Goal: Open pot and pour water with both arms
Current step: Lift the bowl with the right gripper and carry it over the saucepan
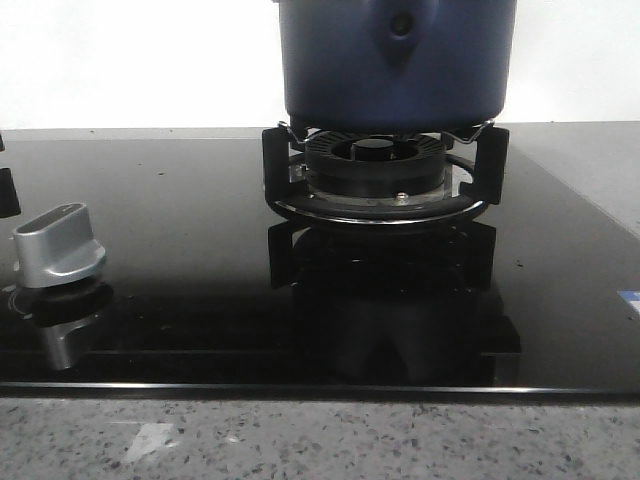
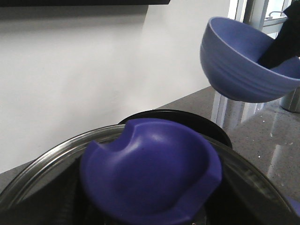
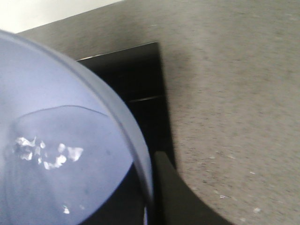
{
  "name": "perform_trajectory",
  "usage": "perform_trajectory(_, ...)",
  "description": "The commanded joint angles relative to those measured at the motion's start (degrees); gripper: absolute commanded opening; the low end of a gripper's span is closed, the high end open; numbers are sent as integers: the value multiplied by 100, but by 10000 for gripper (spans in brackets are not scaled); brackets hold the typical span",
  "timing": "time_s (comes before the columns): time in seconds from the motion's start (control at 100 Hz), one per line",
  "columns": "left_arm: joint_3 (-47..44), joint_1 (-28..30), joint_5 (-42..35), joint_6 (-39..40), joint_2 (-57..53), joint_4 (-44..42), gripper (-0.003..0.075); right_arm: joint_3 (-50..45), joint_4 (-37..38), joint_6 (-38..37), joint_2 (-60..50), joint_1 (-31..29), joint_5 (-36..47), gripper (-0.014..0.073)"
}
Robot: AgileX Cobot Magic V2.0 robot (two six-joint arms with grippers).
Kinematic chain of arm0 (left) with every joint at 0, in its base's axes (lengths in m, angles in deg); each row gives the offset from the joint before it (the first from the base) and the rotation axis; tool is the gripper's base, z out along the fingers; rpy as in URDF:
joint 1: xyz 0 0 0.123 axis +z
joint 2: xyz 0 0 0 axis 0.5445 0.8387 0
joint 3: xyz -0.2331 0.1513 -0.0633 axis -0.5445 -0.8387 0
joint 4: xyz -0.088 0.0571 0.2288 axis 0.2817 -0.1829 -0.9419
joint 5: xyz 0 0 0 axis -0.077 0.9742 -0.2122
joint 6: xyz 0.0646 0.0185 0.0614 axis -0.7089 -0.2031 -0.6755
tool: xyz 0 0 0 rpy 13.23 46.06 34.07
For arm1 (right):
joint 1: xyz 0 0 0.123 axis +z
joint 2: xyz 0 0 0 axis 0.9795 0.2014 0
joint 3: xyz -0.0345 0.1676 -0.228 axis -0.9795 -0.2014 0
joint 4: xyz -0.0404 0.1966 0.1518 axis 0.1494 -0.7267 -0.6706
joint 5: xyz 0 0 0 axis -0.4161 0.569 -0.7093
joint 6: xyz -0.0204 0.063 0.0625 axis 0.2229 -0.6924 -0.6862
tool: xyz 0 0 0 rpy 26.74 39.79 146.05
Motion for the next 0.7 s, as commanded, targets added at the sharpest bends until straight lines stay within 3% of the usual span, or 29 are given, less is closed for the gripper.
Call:
perform_trajectory(0.0,189,-52,10,44,-132,343,316,324,-101,47,-8,330,273,-52)
perform_trajectory(0.3,189,-52,10,44,-132,343,316,365,35,47,258,921,646,-46)
perform_trajectory(0.69,189,-52,-160,44,-132,343,316,365,1103,-247,408,1560,1429,-46)
